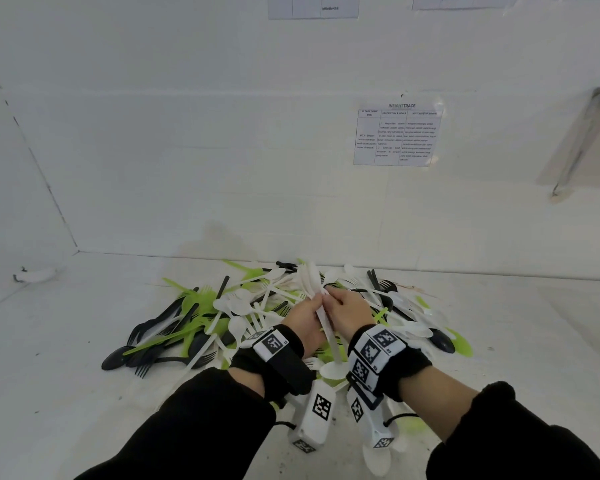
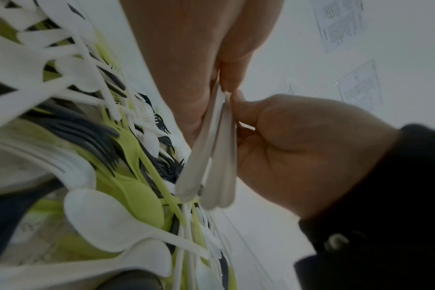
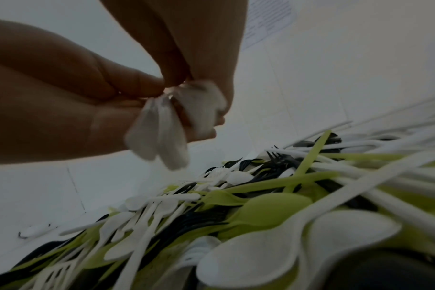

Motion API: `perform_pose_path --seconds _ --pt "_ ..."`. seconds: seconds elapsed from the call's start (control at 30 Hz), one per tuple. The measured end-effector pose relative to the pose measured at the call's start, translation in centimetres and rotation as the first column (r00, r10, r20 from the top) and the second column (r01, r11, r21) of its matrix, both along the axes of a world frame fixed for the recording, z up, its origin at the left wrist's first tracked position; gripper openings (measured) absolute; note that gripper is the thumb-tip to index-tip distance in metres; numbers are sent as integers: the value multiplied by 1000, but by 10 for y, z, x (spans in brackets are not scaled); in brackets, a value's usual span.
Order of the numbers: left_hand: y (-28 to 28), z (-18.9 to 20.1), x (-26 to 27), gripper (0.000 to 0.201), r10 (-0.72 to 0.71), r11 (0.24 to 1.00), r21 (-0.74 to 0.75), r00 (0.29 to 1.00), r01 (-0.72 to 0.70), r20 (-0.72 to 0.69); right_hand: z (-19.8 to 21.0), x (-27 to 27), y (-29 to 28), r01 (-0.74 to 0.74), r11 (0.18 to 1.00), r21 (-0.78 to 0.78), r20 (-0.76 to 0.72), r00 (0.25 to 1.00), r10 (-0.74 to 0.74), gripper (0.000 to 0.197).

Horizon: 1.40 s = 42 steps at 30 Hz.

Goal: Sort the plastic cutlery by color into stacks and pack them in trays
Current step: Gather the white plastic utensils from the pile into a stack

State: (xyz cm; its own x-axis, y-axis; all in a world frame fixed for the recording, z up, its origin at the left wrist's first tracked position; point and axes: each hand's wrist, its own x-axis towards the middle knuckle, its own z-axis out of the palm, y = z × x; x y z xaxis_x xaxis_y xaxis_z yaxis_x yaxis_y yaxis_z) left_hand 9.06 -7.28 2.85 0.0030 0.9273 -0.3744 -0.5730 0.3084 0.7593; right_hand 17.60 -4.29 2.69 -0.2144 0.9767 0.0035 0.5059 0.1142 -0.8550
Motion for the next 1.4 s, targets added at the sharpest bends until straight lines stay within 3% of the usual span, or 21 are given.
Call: perform_pose_path --seconds 0.13,0.3,0.37,0.5,0.63,0.7,0.77,0.83,0.87,0.97,1.1,1.2,1.27,1.4 --pt "0 1 -14 44 -16 1000 7 997 15 79 4 -7 -2 101 994 42 -33 995 -99 30" --pt "-3 5 -34 32 -57 998 -13 995 58 85 1 -24 -3 -10 1000 19 14 1000 9 25" --pt "-5 3 -41 36 -62 998 -16 997 63 52 3 -32 -3 -27 1000 4 9 1000 26 20" --pt "-7 4 -67 39 121 991 -55 993 -122 -11 10 -54 -5 -273 962 9 110 956 271 27" --pt "-7 10 -110 29 267 958 -81 958 -276 -104 8 -79 21 -141 988 61 276 954 119 32" --pt "-8 10 -128 27 287 949 -101 952 -298 -109 -1 -94 32 -257 966 -1 406 883 235 34" --pt "-10 11 -139 25 264 953 -123 959 -276 -104 -11 -110 34 -381 921 -81 550 753 360 37" --pt "-9 10 -146 25 256 952 -139 960 -271 -116 -24 -123 36 -441 892 -95 690 617 379 33" --pt "-8 9 -149 25 259 951 -142 958 -276 -124 -28 -128 38 -453 888 -81 725 585 364 28" --pt "-6 4 -157 24 250 950 -155 958 -271 -140 -26 -135 41 -401 915 -38 723 621 302 23" --pt "-5 3 -165 26 264 947 -154 955 -283 -134 -12 -131 47 -281 959 41 618 761 196 29" --pt "-5 5 -175 30 298 939 -143 948 -312 -112 -9 -132 37 -269 963 2 535 814 226 15" --pt "-6 8 -182 31 302 938 -141 946 -317 -117 -12 -141 22 -311 947 -82 577 760 299 31" --pt "-13 13 -192 32 305 935 -143 942 -325 -142 -26 -162 -3 -401 888 -223 749 513 420 38"
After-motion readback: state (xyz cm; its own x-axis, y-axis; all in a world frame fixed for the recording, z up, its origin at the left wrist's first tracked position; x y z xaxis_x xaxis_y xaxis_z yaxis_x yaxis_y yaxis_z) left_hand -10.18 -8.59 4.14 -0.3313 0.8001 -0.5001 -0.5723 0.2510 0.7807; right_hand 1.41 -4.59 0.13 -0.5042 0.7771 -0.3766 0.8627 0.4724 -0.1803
